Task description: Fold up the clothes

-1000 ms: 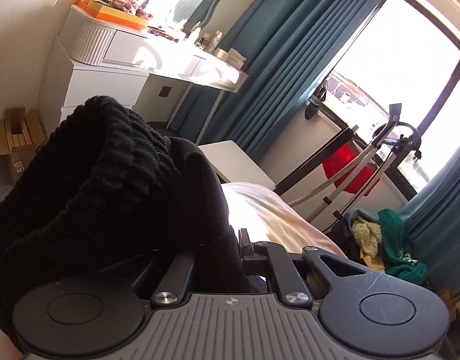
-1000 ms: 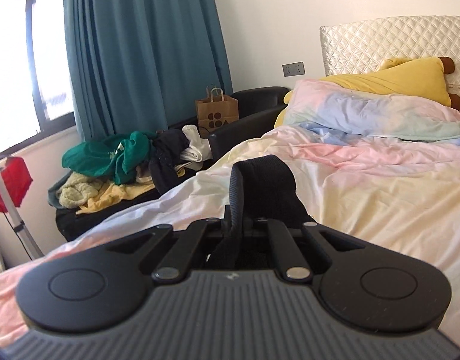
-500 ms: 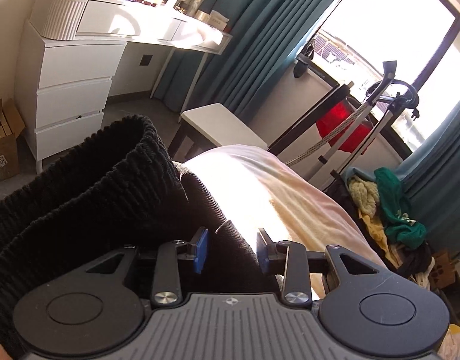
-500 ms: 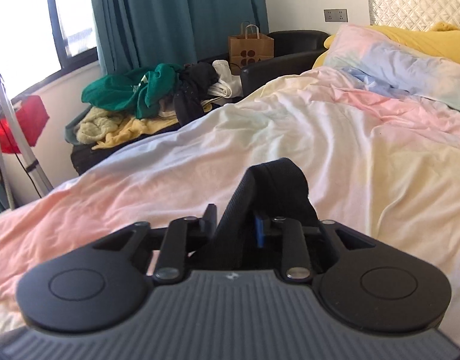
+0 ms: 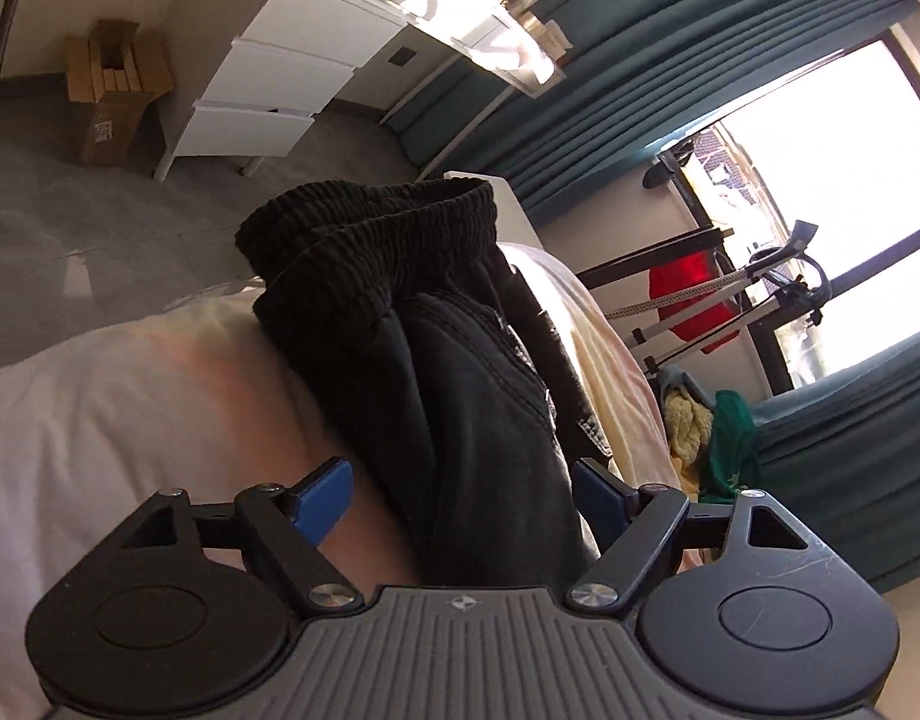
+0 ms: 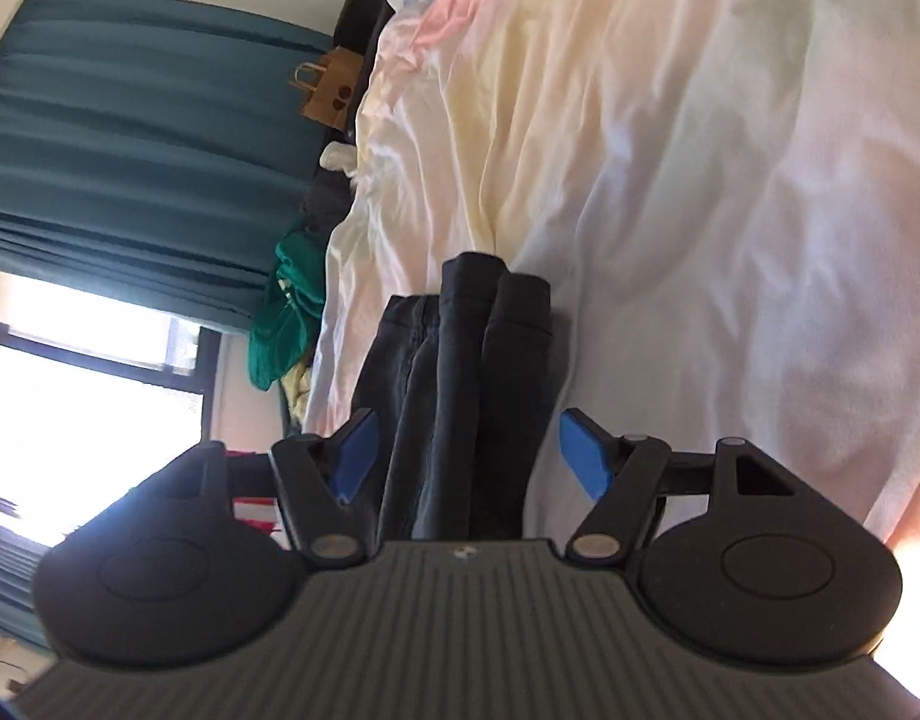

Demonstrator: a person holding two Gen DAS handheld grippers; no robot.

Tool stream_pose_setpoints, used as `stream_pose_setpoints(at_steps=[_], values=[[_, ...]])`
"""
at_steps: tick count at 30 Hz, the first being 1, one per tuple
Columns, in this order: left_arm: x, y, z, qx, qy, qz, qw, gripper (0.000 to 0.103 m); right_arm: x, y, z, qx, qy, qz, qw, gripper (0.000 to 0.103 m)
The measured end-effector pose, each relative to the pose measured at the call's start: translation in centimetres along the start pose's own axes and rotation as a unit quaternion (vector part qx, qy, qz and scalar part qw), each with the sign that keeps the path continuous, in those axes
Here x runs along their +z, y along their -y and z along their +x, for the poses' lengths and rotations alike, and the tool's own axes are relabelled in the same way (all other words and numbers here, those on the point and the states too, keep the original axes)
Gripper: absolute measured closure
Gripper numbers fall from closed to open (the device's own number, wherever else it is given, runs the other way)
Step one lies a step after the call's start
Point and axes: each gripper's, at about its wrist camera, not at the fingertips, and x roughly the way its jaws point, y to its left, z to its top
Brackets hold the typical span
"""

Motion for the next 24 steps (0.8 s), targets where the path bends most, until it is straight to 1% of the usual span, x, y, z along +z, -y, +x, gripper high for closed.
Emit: stream_pose_setpoints(at_steps=[4, 7, 9, 11, 12, 14, 16, 18, 19, 20, 21, 22, 23, 24], values=[[-1.3, -3.3, 0.5, -0.018, -0.019, -0.045, 0.9986, 0.022, 0.0, 2.6, 0.4, 0.017, -0.056, 0.067, 0.996, 0.033], [-1.6, -5.0, 1.8, -0.028, -0.016, -0.080, 0.9963, 0.022, -0.1, 4.5, 0.7, 0.030, -0.097, 0.117, 0.988, 0.033], [-1.2, -5.2, 3.6, -0.031, -0.011, -0.107, 0.9937, 0.022, 0.0, 4.1, 1.5, 0.022, -0.092, 0.092, 0.991, 0.033], [-0.5, -5.4, 5.6, -0.038, -0.001, -0.149, 0.9881, 0.023, 0.0, 3.6, 2.4, 0.013, -0.081, 0.060, 0.995, 0.033], [-0.1, -5.3, 6.4, -0.042, 0.009, -0.159, 0.9863, 0.023, 0.0, 3.4, 2.8, 0.008, -0.076, 0.045, 0.996, 0.033], [0.7, -4.9, 7.8, -0.043, 0.032, -0.154, 0.9866, 0.024, 0.1, 2.8, 3.7, -0.001, -0.066, 0.013, 0.998, 0.033], [1.4, -4.5, 9.4, -0.032, 0.041, -0.139, 0.9890, 0.025, 0.1, 2.3, 4.6, -0.010, -0.056, -0.019, 0.998, 0.033], [1.8, -4.2, 10.2, -0.022, 0.043, -0.133, 0.9899, 0.028, 0.1, 1.8, 5.4, -0.020, -0.046, -0.050, 0.997, 0.033], [2.1, -4.0, 10.4, -0.017, 0.043, -0.130, 0.9904, 0.032, 0.2, 1.5, 5.9, -0.024, -0.041, -0.066, 0.997, 0.033], [2.4, -3.8, 10.6, -0.012, 0.042, -0.128, 0.9908, 0.042, 0.2, 1.3, 6.3, -0.029, -0.035, -0.082, 0.996, 0.033], [2.9, -3.5, 10.5, -0.006, 0.040, -0.130, 0.9908, 0.049, 0.2, 1.0, 6.7, -0.034, -0.030, -0.098, 0.994, 0.035], [3.5, -3.3, 10.5, -0.002, 0.034, -0.133, 0.9906, 0.060, -0.2, 0.7, 6.8, -0.043, -0.019, -0.117, 0.992, 0.038], [4.0, -3.1, 10.4, 0.003, 0.028, -0.134, 0.9906, 0.070, -0.7, 0.4, 6.6, -0.054, -0.005, -0.134, 0.989, 0.054], [4.5, -2.7, 10.2, 0.008, 0.025, -0.129, 0.9913, 0.074, -1.0, 0.3, 6.4, -0.065, 0.007, -0.149, 0.987, 0.067]])
